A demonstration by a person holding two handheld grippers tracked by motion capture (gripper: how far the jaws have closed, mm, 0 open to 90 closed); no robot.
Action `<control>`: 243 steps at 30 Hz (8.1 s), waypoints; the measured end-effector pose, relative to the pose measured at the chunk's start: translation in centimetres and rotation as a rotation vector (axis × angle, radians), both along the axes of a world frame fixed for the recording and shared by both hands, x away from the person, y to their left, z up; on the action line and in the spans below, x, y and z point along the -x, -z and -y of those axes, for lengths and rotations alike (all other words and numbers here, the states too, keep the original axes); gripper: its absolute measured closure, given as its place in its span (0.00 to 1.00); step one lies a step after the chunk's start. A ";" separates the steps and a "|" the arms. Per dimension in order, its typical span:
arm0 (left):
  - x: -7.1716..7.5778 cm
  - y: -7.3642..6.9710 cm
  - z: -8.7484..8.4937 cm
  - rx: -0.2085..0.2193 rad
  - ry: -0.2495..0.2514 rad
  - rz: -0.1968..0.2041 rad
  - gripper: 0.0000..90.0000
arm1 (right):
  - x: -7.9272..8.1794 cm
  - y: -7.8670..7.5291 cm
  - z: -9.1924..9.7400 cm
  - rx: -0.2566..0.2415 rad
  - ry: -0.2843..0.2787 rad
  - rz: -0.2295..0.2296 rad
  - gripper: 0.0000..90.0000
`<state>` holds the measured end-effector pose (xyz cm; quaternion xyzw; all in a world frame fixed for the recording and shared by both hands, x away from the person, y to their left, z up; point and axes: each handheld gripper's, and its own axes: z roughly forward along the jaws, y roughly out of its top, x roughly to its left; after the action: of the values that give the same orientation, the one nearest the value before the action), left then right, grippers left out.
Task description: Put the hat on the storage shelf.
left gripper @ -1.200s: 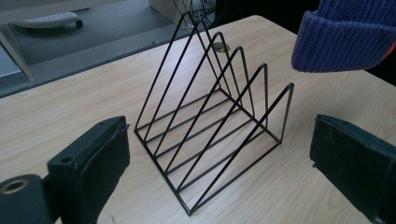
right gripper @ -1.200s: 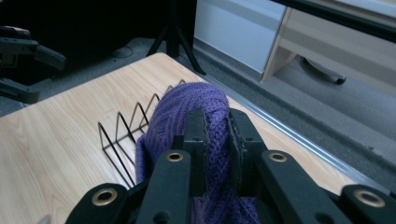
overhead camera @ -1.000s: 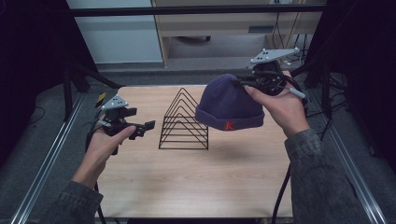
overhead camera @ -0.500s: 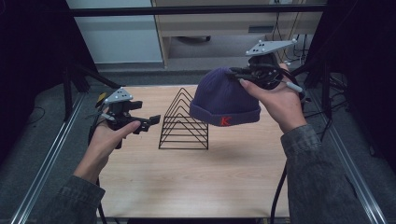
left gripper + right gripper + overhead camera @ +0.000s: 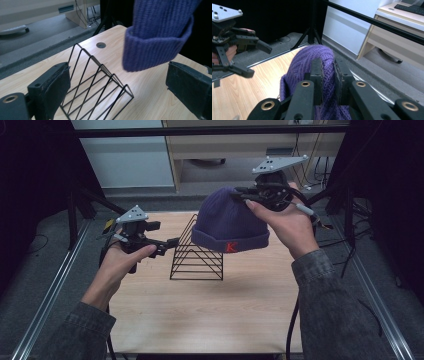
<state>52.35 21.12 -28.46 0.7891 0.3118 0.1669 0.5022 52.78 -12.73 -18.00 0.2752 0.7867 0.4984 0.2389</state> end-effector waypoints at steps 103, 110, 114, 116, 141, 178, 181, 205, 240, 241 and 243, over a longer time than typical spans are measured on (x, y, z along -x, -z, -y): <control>-3.1 6.1 -1.5 -0.136 -0.091 -0.039 0.73 | -5.3 6.0 -8.2 0.034 -0.077 -0.139 0.87; -3.2 7.2 -1.5 -0.138 -0.097 -0.055 0.72 | -5.2 7.0 -8.6 0.053 -0.084 -0.149 0.87; -3.2 7.6 -1.6 -0.140 -0.095 -0.062 0.72 | -5.0 7.2 -8.8 0.062 -0.091 -0.154 0.87; -3.2 7.9 -1.6 -0.134 -0.097 -0.065 0.72 | -5.0 7.3 -9.0 0.067 -0.095 -0.153 0.87; -3.2 10.5 -1.8 -0.123 -0.099 -0.098 0.71 | -4.4 8.8 -9.9 0.099 -0.131 -0.182 0.87; -3.1 13.3 -2.9 -0.125 -0.126 -0.153 0.65 | -4.0 12.0 -11.2 0.136 -0.157 -0.229 0.87; -3.0 13.7 -3.1 -0.116 -0.131 -0.160 0.65 | -3.9 12.2 -11.3 0.140 -0.155 -0.233 0.87; -2.7 13.9 -3.9 -0.103 -0.144 -0.159 0.63 | -4.3 13.9 -12.0 0.188 -0.151 -0.266 0.86; -2.1 13.7 -4.3 -0.119 -0.160 -0.150 0.61 | -3.6 13.4 -10.5 0.183 -0.112 -0.251 0.65; -2.0 13.7 -4.3 -0.120 -0.162 -0.151 0.60 | -3.6 13.4 -10.3 0.182 -0.107 -0.250 0.63; -1.7 13.6 -4.4 -0.134 -0.160 -0.147 0.57 | -3.5 13.4 -9.9 0.181 -0.095 -0.247 0.57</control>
<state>54.07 25.51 -42.04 0.8037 0.3978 0.1687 0.4091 56.26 -2.87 -31.38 0.2739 0.8640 0.3985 0.1404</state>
